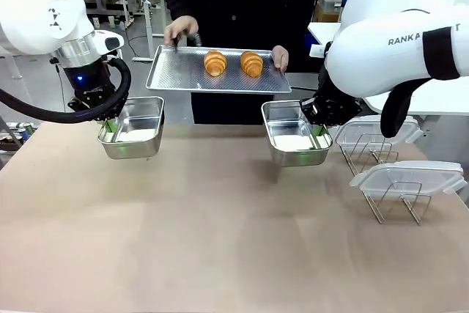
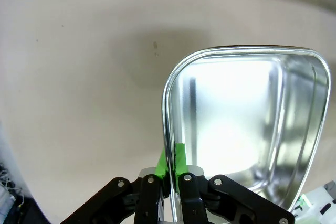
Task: Place the bread in airtight containers.
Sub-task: Once an object is inside an Airtight Container , place the container in the center of the table.
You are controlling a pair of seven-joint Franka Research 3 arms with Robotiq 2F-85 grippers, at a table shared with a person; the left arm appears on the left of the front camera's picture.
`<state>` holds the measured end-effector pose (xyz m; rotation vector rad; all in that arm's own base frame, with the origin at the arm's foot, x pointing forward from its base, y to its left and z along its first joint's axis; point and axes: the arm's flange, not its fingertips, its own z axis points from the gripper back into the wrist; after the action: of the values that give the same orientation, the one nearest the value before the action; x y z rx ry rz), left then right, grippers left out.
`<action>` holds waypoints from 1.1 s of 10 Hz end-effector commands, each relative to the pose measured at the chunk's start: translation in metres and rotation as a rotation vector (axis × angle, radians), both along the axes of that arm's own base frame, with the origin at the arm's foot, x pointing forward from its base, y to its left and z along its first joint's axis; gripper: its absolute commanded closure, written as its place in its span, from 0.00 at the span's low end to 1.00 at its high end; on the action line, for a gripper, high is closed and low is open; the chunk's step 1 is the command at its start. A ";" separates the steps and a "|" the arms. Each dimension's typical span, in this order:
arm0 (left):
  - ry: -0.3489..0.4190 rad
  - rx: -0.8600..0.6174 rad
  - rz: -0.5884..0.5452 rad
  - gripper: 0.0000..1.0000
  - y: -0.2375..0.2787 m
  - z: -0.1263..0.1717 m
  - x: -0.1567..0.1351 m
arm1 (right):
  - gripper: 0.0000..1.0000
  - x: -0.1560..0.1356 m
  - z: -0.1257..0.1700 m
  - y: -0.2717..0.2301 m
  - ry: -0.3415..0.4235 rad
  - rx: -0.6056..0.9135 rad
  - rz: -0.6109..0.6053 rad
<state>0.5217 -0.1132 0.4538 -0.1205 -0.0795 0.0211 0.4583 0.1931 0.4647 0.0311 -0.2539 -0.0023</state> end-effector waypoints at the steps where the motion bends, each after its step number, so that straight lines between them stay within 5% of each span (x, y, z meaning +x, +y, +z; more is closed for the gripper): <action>1: -0.010 0.013 -0.007 1.00 0.001 0.003 -0.001 | 1.00 0.001 0.004 -0.001 -0.009 0.001 -0.002; 11: -0.010 0.013 -0.007 1.00 0.001 0.003 -0.001 | 1.00 0.001 0.004 -0.001 -0.009 0.001 -0.002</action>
<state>0.5217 -0.1132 0.4538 -0.1203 -0.0795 0.0210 0.4583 0.1929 0.4647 0.0310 -0.2539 -0.0026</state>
